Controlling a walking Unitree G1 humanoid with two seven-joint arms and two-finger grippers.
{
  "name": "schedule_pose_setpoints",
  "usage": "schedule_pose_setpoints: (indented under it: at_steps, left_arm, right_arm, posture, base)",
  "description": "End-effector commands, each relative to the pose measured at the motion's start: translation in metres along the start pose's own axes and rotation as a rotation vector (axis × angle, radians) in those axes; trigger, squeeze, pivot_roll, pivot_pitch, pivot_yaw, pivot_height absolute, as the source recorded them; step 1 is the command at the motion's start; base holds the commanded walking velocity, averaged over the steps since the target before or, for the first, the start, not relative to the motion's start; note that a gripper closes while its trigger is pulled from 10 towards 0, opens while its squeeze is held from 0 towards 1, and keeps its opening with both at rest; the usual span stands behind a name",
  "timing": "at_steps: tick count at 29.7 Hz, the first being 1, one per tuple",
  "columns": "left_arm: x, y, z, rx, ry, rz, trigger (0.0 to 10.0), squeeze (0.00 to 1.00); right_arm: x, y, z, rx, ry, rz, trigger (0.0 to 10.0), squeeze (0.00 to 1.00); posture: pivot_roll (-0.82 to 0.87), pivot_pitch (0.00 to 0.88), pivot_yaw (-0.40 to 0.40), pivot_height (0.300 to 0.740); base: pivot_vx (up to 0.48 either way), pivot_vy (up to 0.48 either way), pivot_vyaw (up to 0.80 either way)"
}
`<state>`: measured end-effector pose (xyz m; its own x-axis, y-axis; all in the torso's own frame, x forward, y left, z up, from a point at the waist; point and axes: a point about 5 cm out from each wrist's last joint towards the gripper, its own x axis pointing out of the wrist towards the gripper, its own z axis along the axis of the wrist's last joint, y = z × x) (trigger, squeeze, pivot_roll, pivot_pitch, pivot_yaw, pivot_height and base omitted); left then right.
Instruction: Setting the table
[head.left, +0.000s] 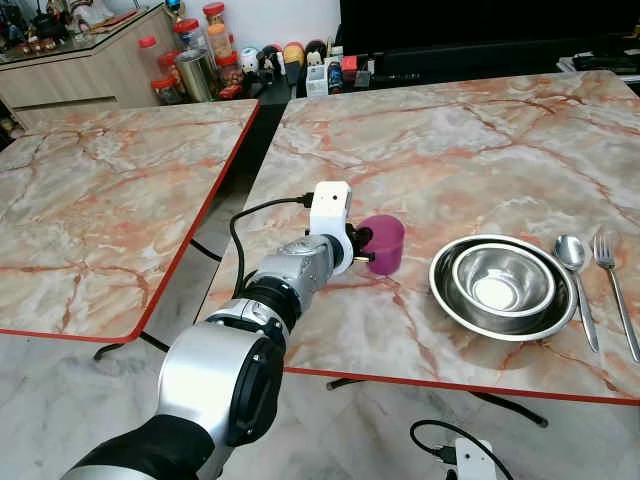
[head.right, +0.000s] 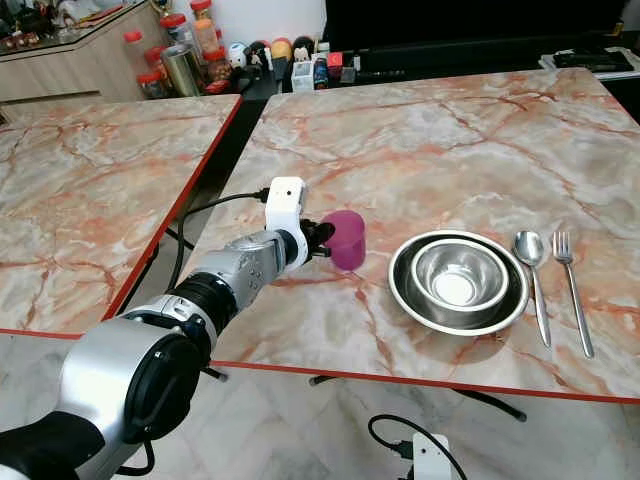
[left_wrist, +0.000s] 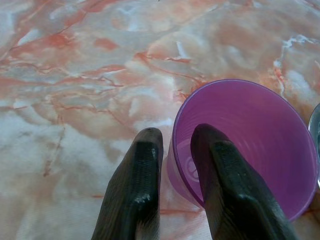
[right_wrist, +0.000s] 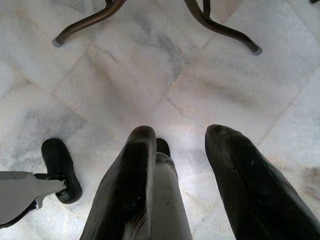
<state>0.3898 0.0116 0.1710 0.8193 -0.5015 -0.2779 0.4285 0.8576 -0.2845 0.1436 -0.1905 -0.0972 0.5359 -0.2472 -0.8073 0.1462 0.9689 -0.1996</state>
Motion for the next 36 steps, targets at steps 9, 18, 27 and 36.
schedule_pose_setpoints:
  at_steps: [9,18,27,36]
  left_arm:
    - [0.001,-0.008,0.014,-0.019,-0.059,-0.044,10.0,0.00]
    - [-0.001,-0.011,0.035,-0.023,-0.133,-0.080,10.0,0.00]
    - [-0.020,0.036,0.064,0.043,-0.357,0.071,10.0,0.00]
    - [-0.070,0.129,0.060,0.177,-0.469,0.398,10.0,0.00]
  right_arm:
    - [-0.007,0.010,-0.027,0.009,0.107,0.026,10.0,0.00]
    - [-0.007,0.011,-0.024,0.006,0.101,0.029,10.0,0.00]
    - [-0.002,0.012,-0.010,-0.011,0.076,0.042,10.0,0.00]
    - [0.003,0.009,0.010,-0.046,0.036,0.060,10.0,0.00]
  posture:
    - [-0.17,0.045,0.171,0.728]
    - [-0.16,0.036,0.162,0.728]
    - [-0.12,0.007,0.125,0.728]
    - [-0.09,0.000,0.071,0.728]
  base:
    - [0.000,0.000,0.00]
    - [0.000,0.000,0.00]
    - [0.000,0.000,0.00]
    - [0.000,0.000,0.00]
